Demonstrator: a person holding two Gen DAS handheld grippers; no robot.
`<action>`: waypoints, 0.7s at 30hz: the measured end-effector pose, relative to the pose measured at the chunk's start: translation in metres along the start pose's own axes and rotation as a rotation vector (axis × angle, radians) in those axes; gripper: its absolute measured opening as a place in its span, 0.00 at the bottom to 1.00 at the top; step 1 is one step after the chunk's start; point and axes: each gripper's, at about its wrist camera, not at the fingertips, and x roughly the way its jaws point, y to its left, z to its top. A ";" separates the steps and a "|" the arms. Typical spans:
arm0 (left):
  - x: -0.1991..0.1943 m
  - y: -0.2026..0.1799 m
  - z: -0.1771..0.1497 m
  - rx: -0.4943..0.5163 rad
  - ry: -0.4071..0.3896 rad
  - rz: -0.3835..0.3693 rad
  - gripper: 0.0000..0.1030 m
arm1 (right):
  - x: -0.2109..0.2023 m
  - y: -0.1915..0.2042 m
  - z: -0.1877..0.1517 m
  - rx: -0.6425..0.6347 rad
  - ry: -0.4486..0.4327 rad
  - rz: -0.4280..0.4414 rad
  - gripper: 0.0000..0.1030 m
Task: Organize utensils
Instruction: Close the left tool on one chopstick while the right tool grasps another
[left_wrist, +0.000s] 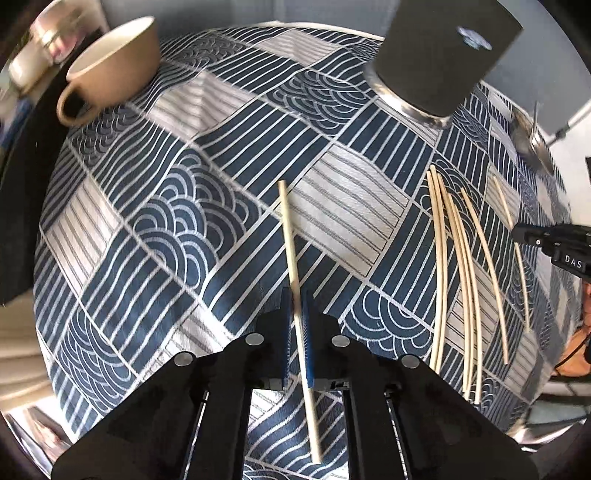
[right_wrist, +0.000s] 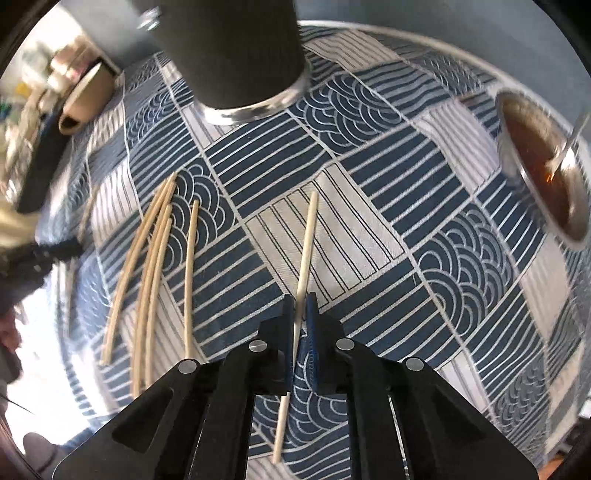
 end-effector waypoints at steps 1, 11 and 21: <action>0.000 -0.001 -0.001 0.009 0.008 0.010 0.06 | -0.001 -0.008 0.002 0.034 0.007 0.034 0.05; 0.000 0.004 0.002 -0.043 0.070 -0.017 0.05 | -0.001 -0.025 -0.013 0.104 0.032 0.158 0.04; 0.002 -0.009 0.003 0.040 0.053 0.051 0.06 | 0.001 0.027 -0.010 -0.096 0.034 -0.076 0.06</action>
